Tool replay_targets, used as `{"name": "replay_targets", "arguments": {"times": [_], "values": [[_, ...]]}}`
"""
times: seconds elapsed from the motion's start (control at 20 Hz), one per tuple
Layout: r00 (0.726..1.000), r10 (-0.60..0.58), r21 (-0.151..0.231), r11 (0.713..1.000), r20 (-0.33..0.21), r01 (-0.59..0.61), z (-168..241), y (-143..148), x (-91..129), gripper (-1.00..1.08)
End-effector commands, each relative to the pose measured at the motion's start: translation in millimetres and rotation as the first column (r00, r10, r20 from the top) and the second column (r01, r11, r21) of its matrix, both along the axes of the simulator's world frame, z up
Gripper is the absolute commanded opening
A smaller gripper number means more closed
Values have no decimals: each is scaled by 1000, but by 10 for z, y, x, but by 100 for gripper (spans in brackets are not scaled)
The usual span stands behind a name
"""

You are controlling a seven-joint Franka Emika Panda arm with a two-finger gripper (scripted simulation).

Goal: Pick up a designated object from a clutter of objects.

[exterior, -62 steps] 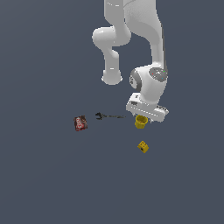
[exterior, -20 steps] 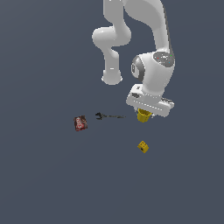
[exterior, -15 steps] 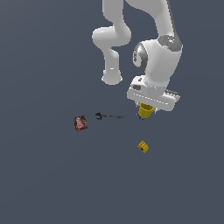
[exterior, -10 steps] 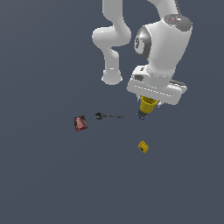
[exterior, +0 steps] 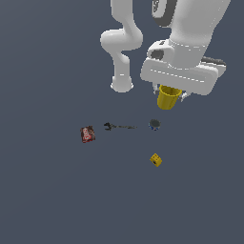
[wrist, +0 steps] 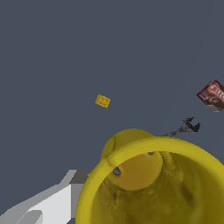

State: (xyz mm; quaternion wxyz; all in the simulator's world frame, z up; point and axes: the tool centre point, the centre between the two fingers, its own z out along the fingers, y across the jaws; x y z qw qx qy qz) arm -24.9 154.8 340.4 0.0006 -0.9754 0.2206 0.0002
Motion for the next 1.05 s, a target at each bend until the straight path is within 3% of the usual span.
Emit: {"name": "replay_targets", "arguments": {"times": [0.0, 0.5, 1.0], "values": [[1000, 0, 0, 1000, 0, 0, 249, -14, 44, -100], [1000, -1, -1, 1000, 0, 1, 884, -43, 189, -100], [1000, -1, -1, 1000, 0, 1, 1064, -48, 240, -100]]}}
